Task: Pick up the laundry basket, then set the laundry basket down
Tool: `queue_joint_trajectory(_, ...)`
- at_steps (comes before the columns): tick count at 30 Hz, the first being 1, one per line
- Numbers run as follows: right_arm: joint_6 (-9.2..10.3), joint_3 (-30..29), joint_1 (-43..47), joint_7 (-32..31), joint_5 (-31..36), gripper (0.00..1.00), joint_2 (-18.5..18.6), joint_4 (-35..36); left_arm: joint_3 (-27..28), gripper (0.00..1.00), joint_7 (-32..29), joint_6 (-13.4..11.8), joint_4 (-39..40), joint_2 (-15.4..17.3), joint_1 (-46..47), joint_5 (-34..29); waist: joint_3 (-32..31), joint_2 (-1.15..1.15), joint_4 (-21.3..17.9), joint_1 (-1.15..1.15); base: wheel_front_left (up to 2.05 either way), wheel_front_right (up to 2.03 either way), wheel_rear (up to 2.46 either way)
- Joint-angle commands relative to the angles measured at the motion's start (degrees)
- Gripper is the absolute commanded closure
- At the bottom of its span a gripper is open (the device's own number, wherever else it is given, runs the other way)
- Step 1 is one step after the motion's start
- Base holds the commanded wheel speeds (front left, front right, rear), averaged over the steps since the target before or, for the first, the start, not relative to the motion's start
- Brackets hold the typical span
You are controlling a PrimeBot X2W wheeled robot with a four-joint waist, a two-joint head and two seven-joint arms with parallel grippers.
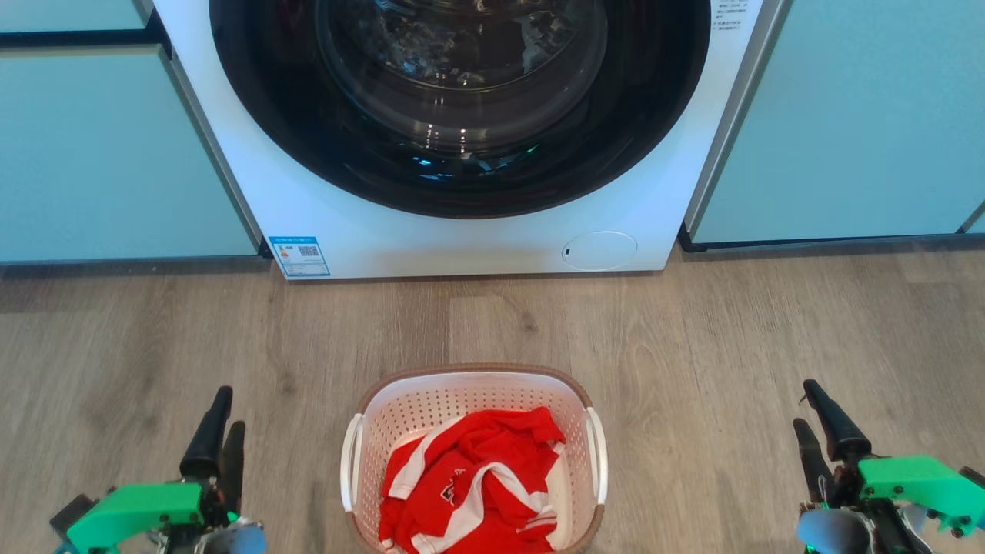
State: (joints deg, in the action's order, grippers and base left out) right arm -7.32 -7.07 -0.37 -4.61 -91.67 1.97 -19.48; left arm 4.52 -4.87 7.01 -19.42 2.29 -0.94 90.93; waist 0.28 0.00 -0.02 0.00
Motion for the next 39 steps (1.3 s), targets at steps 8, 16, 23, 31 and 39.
queue_joint_trajectory(8,-0.03,0.3,-2.9,1.5,3.0,0.00,0.3,2.5,2.0,0.00,1.7,0.1,3.2,0.3,3.0,-3.5,0.0,0.00,0.1,0.00,0.00,0.00,0.00)
queue_joint_trajectory(16,-0.04,0.2,-3.5,2.8,7.5,0.00,0.3,4.2,3.7,0.00,3.0,0.1,5.2,0.4,3.4,-7.8,0.0,0.00,0.2,0.00,0.00,0.00,0.00)
queue_joint_trajectory(23,-0.05,0.1,-4.2,4.0,14.7,0.00,0.4,6.7,4.8,0.00,4.2,0.1,8.1,0.4,4.0,-13.0,0.1,0.00,0.3,0.00,0.00,0.00,0.00)
queue_joint_trajectory(31,-0.06,0.3,-5.2,5.5,23.9,0.00,0.4,10.2,4.6,0.00,5.7,-2.3,13.3,0.4,4.4,-21.9,0.2,0.00,0.5,0.00,0.00,0.00,0.00)
queue_joint_trajectory(39,-0.07,1.0,-5.8,6.8,30.8,0.00,0.5,13.0,2.8,0.00,7.1,-5.6,17.4,0.4,4.4,-30.1,0.2,0.00,0.7,0.00,0.00,0.00,0.00)
